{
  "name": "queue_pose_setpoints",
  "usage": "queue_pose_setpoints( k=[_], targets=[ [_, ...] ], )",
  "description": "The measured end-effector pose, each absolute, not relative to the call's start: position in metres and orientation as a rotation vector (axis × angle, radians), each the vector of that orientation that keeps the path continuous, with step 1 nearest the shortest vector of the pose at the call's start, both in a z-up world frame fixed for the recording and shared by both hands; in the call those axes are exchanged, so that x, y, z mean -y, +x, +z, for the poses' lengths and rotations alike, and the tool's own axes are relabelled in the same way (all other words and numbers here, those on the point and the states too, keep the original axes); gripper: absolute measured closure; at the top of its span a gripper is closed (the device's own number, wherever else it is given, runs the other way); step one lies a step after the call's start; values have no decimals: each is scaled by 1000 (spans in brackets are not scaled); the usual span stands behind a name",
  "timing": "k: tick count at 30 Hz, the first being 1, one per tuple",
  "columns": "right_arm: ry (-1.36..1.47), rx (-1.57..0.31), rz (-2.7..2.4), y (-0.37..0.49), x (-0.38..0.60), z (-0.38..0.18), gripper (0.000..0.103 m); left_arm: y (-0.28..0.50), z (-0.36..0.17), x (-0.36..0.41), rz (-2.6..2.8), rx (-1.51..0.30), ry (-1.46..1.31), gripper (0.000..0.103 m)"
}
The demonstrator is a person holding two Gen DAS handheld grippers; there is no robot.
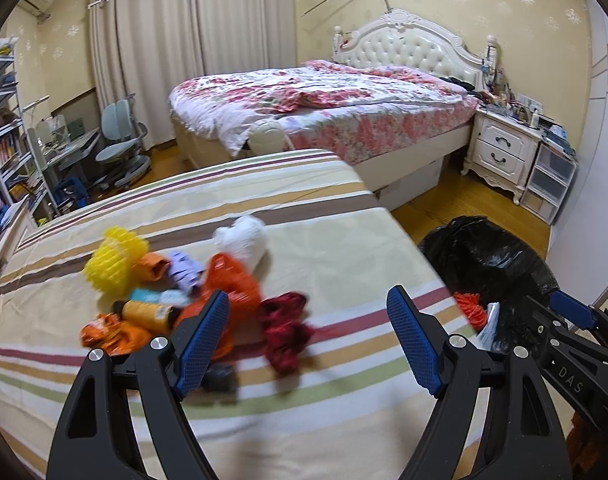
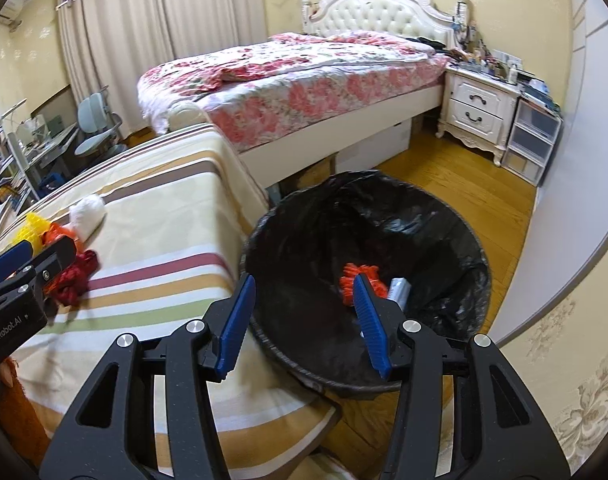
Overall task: Collect trash
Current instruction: 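Move both open tools back over the trash pile on the bed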
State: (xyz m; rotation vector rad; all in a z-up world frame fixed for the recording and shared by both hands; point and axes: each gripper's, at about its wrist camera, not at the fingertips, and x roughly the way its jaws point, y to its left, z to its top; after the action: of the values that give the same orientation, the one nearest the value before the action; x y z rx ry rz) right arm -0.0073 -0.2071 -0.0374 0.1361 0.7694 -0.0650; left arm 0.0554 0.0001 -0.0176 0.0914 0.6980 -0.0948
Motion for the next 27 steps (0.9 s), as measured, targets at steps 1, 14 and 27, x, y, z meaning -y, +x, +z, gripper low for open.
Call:
queue_pose_setpoints(
  k=[1,14,27],
  targets=[
    [132,-770,-52,-8,202,-37,53,52,-18,-7,-82,-700,89,24],
    [68,-768,119,-13,124,-29,52,23,-24,-98,101,-723,32,24],
    [7,-786,259,5,54,-25,52,19,-33,-155,191,-740,-37,24]
  ],
)
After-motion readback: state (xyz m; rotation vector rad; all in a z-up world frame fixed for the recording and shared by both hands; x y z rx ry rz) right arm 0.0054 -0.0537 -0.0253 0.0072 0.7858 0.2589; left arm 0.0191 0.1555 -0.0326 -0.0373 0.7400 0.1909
